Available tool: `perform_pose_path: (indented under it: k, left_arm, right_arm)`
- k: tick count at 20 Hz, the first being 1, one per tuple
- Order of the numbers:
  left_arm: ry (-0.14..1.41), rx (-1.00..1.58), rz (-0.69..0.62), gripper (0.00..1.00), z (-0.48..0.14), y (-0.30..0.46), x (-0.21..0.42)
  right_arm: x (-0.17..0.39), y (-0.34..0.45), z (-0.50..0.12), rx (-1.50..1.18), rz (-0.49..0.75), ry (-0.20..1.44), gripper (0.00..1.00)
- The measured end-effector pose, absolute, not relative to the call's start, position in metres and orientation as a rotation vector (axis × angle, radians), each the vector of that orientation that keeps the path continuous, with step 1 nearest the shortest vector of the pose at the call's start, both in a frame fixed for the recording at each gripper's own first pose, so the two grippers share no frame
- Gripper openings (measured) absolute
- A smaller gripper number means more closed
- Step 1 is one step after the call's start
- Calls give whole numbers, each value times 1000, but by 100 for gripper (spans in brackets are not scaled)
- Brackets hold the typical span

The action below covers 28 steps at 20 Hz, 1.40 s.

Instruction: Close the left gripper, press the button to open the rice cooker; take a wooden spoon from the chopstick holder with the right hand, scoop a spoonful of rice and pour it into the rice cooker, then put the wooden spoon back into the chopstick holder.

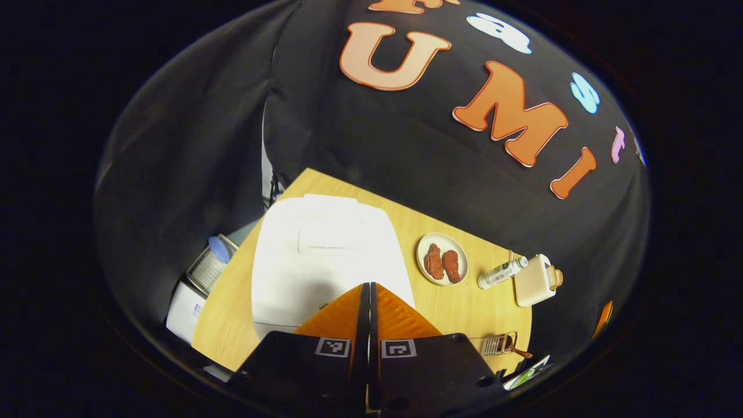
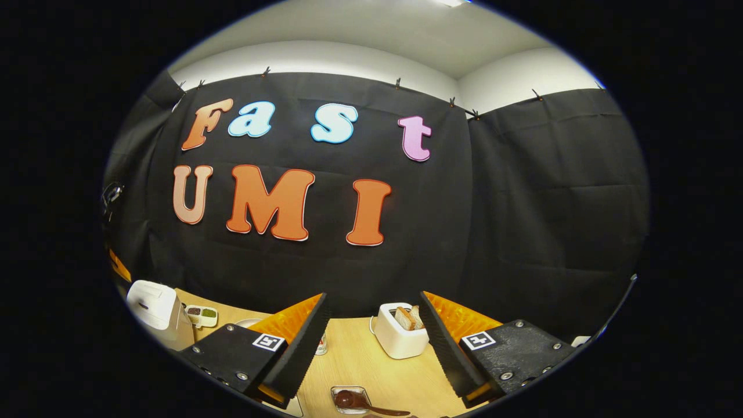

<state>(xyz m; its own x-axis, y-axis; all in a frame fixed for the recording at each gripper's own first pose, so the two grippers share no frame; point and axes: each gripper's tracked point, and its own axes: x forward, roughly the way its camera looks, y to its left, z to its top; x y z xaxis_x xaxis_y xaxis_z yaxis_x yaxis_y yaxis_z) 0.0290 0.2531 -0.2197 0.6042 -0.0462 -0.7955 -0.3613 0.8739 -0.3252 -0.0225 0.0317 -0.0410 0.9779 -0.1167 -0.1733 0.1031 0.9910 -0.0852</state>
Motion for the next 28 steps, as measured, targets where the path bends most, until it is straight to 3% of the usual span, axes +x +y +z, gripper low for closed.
perform_pose_path:
  k: [10,24,28]
  left_arm:
    - [1089,-549,188,6,-296,247,18]
    - [1019,-583,228,5,-300,255,18]
    - [841,-484,253,5,-259,264,24]
  right_arm:
    - [-34,35,-47,-114,-143,211,95]
    - [-33,43,-63,-53,-112,233,95]
    - [-32,37,-79,-57,-97,263,95]
